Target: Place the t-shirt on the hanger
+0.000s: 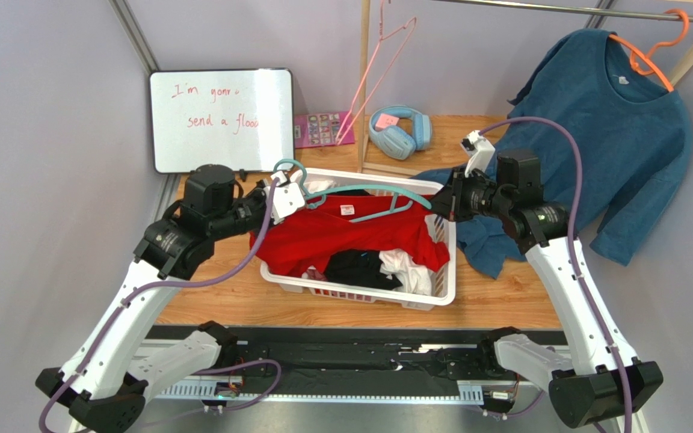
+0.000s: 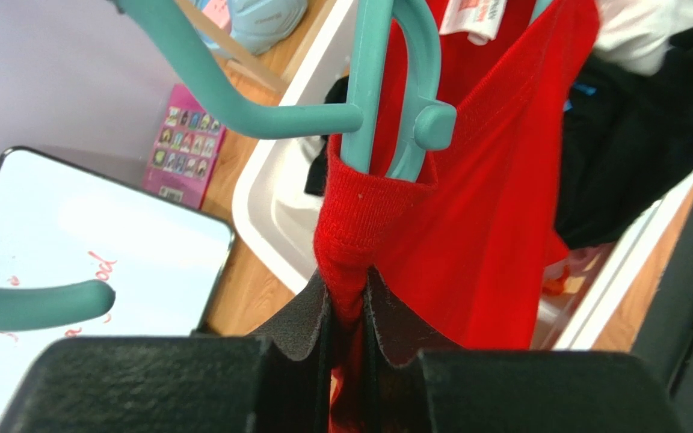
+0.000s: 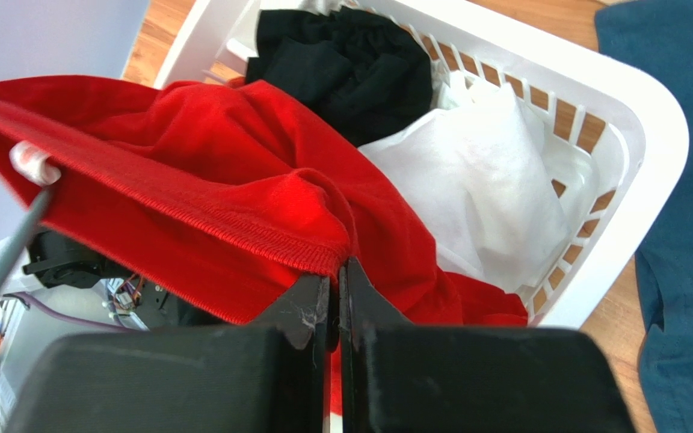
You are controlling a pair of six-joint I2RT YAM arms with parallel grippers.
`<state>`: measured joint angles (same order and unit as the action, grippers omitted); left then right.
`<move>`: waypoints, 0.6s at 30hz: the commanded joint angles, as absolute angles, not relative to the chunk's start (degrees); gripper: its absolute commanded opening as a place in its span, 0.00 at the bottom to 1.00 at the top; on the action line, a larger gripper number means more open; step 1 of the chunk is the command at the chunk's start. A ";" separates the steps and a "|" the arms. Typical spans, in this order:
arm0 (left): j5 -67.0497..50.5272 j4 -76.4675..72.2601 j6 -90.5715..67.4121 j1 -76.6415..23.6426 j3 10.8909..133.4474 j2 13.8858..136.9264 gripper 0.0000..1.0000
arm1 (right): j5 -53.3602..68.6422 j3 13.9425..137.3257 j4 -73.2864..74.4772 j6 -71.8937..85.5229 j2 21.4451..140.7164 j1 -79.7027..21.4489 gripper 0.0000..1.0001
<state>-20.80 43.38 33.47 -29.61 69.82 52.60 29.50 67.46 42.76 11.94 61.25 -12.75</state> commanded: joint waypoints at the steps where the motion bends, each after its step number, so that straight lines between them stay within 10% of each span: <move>1: -11.18 48.60 41.92 -29.18 73.48 55.27 0.00 | 28.30 71.45 43.15 11.24 58.98 -10.99 0.00; 18: 11.59 49.83 37.97 -37.62 80.15 67.93 0.00 | 22.17 77.52 48.59 12.05 57.40 -12.57 0.00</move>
<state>-0.49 46.83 39.09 -37.71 77.89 65.39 29.87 75.42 46.70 13.23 59.68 -12.73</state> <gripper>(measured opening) 0.151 0.006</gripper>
